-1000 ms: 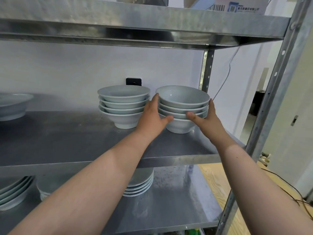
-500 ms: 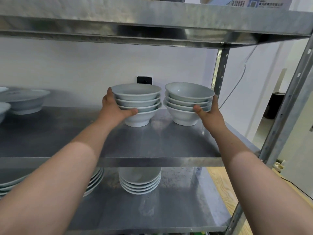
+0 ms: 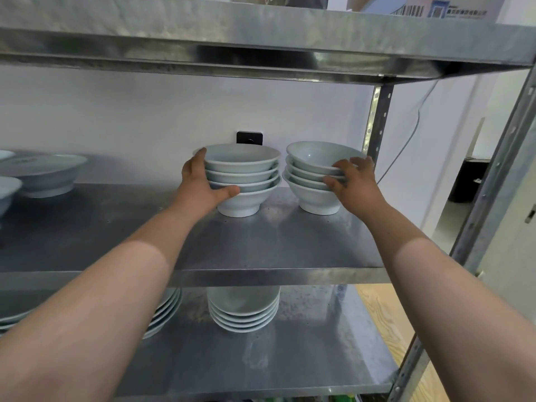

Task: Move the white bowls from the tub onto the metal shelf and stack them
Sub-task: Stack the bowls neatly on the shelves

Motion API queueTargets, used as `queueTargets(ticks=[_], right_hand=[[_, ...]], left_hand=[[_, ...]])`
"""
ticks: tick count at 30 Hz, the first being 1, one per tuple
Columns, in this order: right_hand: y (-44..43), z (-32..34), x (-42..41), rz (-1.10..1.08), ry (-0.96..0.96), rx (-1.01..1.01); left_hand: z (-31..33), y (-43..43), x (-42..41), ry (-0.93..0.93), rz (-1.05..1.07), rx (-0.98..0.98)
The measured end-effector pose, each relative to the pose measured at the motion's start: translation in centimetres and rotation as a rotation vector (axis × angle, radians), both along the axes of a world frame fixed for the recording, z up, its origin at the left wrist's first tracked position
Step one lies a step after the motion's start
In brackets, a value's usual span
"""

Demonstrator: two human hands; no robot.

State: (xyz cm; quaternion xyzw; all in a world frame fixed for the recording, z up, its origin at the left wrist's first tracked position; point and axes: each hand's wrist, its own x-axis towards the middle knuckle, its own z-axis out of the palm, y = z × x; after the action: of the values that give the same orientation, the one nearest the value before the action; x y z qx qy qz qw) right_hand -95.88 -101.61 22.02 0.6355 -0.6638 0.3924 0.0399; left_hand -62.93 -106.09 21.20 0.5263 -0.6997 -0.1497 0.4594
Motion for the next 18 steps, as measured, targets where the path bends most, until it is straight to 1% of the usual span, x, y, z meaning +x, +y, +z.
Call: queueTargets(ticks=[3,7,11,13,16,18], right_hand=[[0.0,0.5,-1.3,-0.006,-0.013,0.034],[0.5,1.0,-1.9,0.004,0.022,0.088],[1.1,0.8,-1.1,-0.012,0.021,0.064],[1.9,0.4,-0.4,-0.038,0.073,0.056],[4.1,-0.5,1.5,-0.048,0.153,-0.029],[6.4,-1.2,4.0,0.024,0.080,-0.084]], left_hand=[[0.2,-0.1,-0.1,-0.019,-0.002,-0.002],[0.0,-0.5,-0.2,-0.062,0.009,0.000],[-0.4,-0.5,-0.1,-0.074,0.016,0.013],[-0.5,0.0,0.2,-0.072,0.017,0.019],[-0.8,2.5,1.4,-0.094,-0.016,-0.017],[-1.1,5.6,2.4,-0.098,-0.044,-0.049]])
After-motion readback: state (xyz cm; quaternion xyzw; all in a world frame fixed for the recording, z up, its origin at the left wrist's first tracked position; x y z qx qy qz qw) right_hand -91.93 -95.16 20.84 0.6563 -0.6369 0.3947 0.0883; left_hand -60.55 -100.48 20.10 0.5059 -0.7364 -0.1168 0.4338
